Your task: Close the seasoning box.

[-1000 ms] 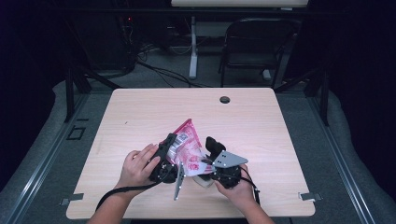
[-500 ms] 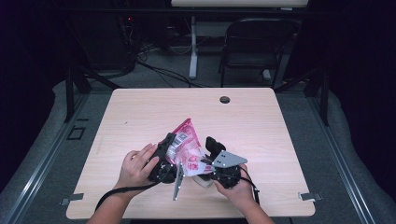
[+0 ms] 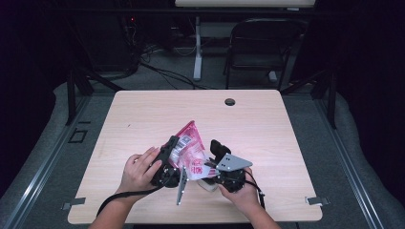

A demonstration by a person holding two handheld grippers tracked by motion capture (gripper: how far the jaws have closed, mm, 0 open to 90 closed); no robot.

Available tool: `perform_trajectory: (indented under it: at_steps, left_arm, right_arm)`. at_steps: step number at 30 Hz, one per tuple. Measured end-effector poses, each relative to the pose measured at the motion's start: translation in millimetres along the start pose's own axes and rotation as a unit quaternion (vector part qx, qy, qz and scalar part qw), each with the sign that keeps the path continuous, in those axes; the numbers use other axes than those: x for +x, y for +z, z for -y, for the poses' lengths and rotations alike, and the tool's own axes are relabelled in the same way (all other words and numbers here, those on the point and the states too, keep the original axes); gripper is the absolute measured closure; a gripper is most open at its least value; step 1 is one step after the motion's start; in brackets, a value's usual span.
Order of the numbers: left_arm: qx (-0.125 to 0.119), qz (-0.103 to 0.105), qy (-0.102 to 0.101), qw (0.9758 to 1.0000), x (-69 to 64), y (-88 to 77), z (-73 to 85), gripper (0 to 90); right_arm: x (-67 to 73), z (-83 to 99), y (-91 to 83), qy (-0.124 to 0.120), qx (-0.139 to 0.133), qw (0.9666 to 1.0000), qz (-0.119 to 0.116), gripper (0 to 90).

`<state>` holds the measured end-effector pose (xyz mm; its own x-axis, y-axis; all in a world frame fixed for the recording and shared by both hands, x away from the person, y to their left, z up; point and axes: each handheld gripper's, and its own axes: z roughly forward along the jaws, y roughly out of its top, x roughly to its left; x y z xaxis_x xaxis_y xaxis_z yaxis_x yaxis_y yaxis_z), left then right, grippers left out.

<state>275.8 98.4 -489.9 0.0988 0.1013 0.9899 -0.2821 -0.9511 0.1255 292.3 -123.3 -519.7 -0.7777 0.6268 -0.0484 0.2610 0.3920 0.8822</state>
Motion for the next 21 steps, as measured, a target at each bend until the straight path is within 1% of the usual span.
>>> perform_trajectory:
  at_steps: [2,3,11,14,19,20,21]
  left_arm:
    - [0.001,0.001,-0.001,1.0,-0.4,-0.2,0.3,62.9]
    - [-0.002,-0.003,0.001,1.0,0.0,0.1,0.2,62.9]
    - [-0.002,-0.002,-0.001,1.0,0.0,0.1,0.1,62.8]
    - [0.0,0.0,-0.001,1.0,0.3,-0.4,-0.1,62.8]
    - [0.0,-0.002,0.002,1.0,0.6,-0.8,-0.7,62.8]
    - [0.002,0.001,-0.002,1.0,0.1,-1.0,-0.4,62.8]
    - [-0.001,-0.002,0.0,1.0,0.4,-0.8,-0.4,62.8]
  right_arm:
    - [0.1,-0.1,0.2,0.001,0.0,1.0,0.0,87.6]
    - [0.1,-0.1,0.3,0.001,0.0,1.0,0.0,87.6]
    - [-0.4,0.0,1.4,0.002,0.001,1.0,-0.001,87.6]
    - [-0.3,0.1,1.6,0.002,0.0,1.0,-0.001,87.6]
    - [-0.3,0.2,2.3,0.003,0.0,1.0,-0.001,87.7]
    - [-0.4,0.1,2.2,0.002,0.001,1.0,-0.001,87.7]
    - [-0.5,0.1,2.2,0.002,0.001,1.0,-0.001,87.7]
